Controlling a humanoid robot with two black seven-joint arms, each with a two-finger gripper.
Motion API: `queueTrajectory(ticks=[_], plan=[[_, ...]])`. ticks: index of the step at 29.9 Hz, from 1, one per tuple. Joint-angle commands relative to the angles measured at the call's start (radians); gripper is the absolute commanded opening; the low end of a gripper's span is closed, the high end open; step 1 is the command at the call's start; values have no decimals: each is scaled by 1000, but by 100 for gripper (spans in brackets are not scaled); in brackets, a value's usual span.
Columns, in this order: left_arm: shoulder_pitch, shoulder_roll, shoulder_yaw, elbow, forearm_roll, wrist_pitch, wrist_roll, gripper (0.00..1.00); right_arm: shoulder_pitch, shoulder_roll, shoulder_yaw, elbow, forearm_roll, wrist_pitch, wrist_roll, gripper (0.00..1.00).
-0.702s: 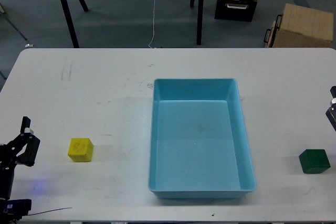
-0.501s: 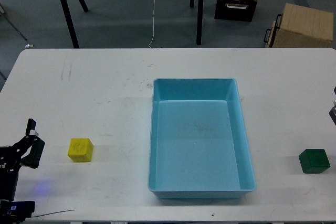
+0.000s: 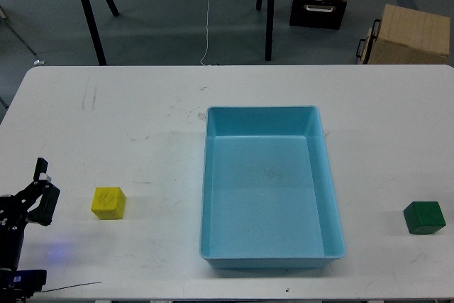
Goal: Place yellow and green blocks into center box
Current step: 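Move the right gripper down toward the dark green cube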
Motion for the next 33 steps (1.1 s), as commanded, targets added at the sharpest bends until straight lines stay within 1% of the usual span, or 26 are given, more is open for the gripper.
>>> queueTrajectory(ticks=[1, 4, 6, 10, 11, 12, 14, 15, 18, 22, 24, 29, 33], plan=[[3, -12, 1, 0, -1, 0, 0, 100, 224, -199, -258, -7, -153, -70, -30, 100], [4, -15, 1, 2, -1, 0, 0, 100, 454, -292, -525, -21, -270, -81, -34, 100], [1, -15, 1, 3, -1, 0, -1, 100, 610, -333, -695, -27, -330, -84, -44, 100], [-7, -18, 1, 5, 1, 0, -1, 100, 886, -387, -1022, -33, -422, -63, -118, 100], [-8, -20, 1, 5, -1, 0, -1, 100, 955, -402, -1097, -33, -457, -38, -126, 100], [-8, -20, 1, 5, 1, 0, 0, 100, 1026, -412, -1174, -33, -498, 11, -133, 100], [-8, -26, 2, 5, 1, 0, 0, 100, 1127, -416, -1312, -35, -567, 86, -144, 100], [-10, -31, 2, 5, 1, 0, 2, 100, 1169, -416, -1388, -33, -607, 106, -152, 100], [-8, -32, 5, 5, 1, 0, 2, 100, 1221, -444, -1548, -22, -757, 120, -181, 100], [-17, -32, 42, 5, 1, 0, -3, 100, 1206, -476, -1662, 4, -998, 128, -185, 100], [-22, -32, 50, 5, 1, 0, -5, 100, 1188, -481, -1700, 14, -1065, 140, -185, 100], [-27, -32, 51, 6, 2, 0, -3, 100, 1160, -462, -1742, 31, -1085, 142, -196, 100], [-28, -29, 51, 11, 2, 0, -3, 100, 1126, -399, -1745, 31, -1086, 142, -210, 100]])
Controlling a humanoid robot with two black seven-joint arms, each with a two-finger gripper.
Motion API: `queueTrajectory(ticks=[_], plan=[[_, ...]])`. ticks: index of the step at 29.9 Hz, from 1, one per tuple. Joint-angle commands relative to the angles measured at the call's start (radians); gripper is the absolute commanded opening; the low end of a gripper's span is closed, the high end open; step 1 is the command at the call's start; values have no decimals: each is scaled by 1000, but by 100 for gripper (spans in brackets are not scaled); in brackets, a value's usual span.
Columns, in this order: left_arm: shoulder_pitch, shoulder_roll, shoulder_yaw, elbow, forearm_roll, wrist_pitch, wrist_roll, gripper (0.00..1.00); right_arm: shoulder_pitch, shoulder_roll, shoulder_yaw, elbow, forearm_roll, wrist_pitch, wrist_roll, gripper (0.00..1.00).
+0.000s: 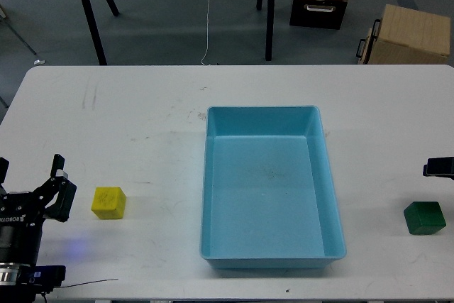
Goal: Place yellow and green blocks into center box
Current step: 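Move the right gripper down toward the dark green cube, then close the right gripper on the dark green cube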
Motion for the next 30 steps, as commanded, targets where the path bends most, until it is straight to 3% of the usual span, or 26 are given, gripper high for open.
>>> queueTrajectory(ticks=[1, 19, 22, 25, 27, 30], plan=[[0, 2, 0, 4, 0, 0, 1, 100, -30, 47, -4, 1, -2, 0, -8, 100], [1, -1, 8, 19, 1, 0, 2, 100, -63, 112, -10, -6, 1, -2, -12, 97], [1, -1, 8, 19, 1, 0, 2, 100, -70, 110, -10, -6, 0, 0, -25, 84], [1, -1, 8, 19, 3, 0, 2, 100, -76, 109, -11, -4, -8, 0, -42, 55], [1, -1, 9, 19, 3, 0, 1, 100, -84, 107, -10, -4, -17, 0, -52, 46], [3, -1, 8, 19, 3, 0, 1, 100, -90, 106, -8, -4, -19, -8, -55, 16]])
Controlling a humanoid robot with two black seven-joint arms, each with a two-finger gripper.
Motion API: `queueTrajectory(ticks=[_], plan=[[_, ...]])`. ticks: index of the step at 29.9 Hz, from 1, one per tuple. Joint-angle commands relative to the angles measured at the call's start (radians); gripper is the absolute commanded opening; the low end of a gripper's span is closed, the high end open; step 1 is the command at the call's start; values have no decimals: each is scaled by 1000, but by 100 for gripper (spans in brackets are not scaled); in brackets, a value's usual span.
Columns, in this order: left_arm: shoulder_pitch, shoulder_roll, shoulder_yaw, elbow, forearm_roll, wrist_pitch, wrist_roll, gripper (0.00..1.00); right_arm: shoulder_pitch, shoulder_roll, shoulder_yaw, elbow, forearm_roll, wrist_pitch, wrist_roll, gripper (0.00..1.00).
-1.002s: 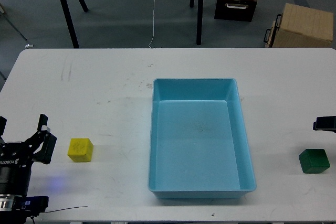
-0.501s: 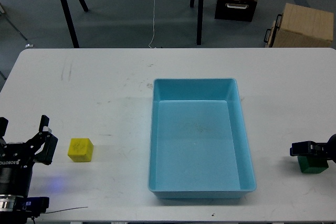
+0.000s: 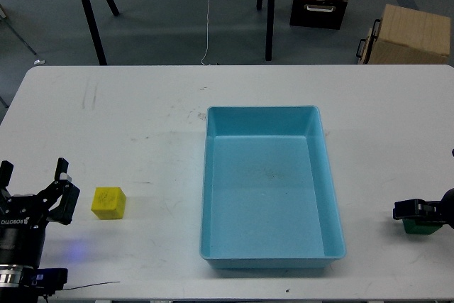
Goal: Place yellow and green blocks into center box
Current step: 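Close the right gripper on the dark green cube, then carry the green cube into the blue tray and release it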
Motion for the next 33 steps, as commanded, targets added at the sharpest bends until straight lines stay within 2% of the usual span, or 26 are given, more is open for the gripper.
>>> queueTrajectory(ticks=[1, 2, 3, 8, 12, 16, 20, 24, 25, 26, 27, 28, 33], plan=[[1, 0, 1, 0, 0, 0, -1, 100, -5, -3, 4, 2, -3, -9, -5, 9], [1, 0, 0, 0, 0, 0, -1, 100, -5, -2, 7, 2, -3, -9, -5, 2], [1, 0, 1, 0, 0, 0, -1, 100, -4, 0, 14, 3, 2, -15, -5, 0], [1, -3, 1, 0, 0, 0, -1, 100, 83, -6, 95, 46, 46, -30, 5, 0], [1, -3, 1, 0, 0, 0, -1, 100, 295, 26, 118, 43, 316, -15, 14, 0], [-1, -3, 20, 0, 0, 0, -4, 100, 424, 197, 45, 31, 537, -15, 17, 0], [1, -5, 20, 0, 0, 0, -4, 100, 446, 401, -55, -52, 542, -27, 17, 1], [2, -6, 20, 0, 0, 0, -4, 100, 439, 483, -74, -105, 545, -30, 17, 29], [2, -8, 20, 0, 0, 0, -4, 100, 439, 494, -75, -109, 545, -32, 17, 39], [1, -8, 21, 0, 0, 0, -4, 100, 439, 495, -74, -109, 545, -33, 17, 55], [1, -8, 20, 0, 0, 0, -6, 100, 439, 495, -75, -109, 545, -33, 17, 83], [1, -8, 21, 0, 0, 0, -4, 100, 439, 494, -75, -109, 548, -33, 15, 100], [1, -8, 21, 0, 0, 0, -4, 100, 438, 465, -62, -107, 556, -35, 15, 100]])
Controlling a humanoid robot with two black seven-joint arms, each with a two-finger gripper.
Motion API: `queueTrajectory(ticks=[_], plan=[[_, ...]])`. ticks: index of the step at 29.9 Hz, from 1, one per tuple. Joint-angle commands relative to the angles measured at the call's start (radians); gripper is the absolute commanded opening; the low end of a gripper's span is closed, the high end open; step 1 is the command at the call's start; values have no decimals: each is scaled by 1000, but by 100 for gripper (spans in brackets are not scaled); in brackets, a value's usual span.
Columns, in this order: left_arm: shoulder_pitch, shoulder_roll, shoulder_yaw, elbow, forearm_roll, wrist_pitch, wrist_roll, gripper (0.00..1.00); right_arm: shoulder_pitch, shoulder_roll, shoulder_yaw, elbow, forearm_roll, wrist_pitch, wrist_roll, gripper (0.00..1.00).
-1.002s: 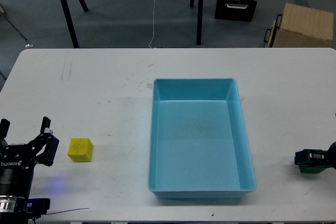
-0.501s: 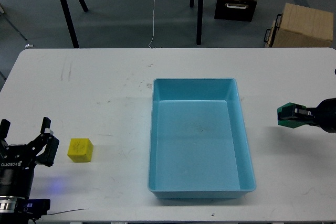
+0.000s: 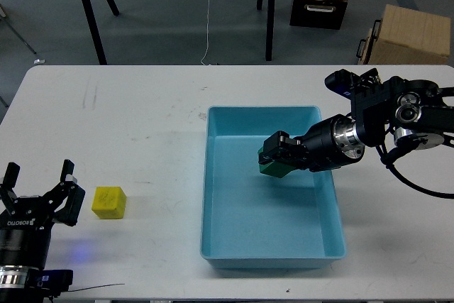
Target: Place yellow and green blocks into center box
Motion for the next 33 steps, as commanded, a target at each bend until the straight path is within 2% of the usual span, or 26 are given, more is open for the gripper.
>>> queueTrajectory(ticks=[1, 6, 12, 16, 20, 25, 28, 31, 33], plan=[[0, 0, 1, 0, 0, 0, 0, 100, 0, -35, 16, 1, 6, -1, 1, 100], [-2, 1, 1, 0, 0, 0, 0, 100, 0, -113, 102, -9, 70, -6, 3, 100], [-23, 5, 1, 0, 0, 0, 8, 100, -9, -222, 218, -140, 371, 12, 0, 100], [-57, 8, -1, 6, 0, 0, 5, 100, -39, -246, 252, -227, 483, 63, 1, 100], [-58, 8, 1, 12, 0, 0, 8, 100, -92, -242, 330, -333, 719, 101, -11, 100], [-69, 8, 1, 40, -2, 0, 8, 100, -173, -159, 468, -450, 981, 156, 33, 100], [-74, 9, -1, 49, -2, 0, 8, 100, -233, -119, 543, -534, 1041, 156, 93, 100], [-88, 9, 1, 58, -2, 0, 8, 100, -318, -118, 635, -582, 1110, 156, 179, 100], [-88, 9, 1, 70, -2, 0, 10, 100, -396, -116, 718, -586, 1164, 156, 200, 100]])
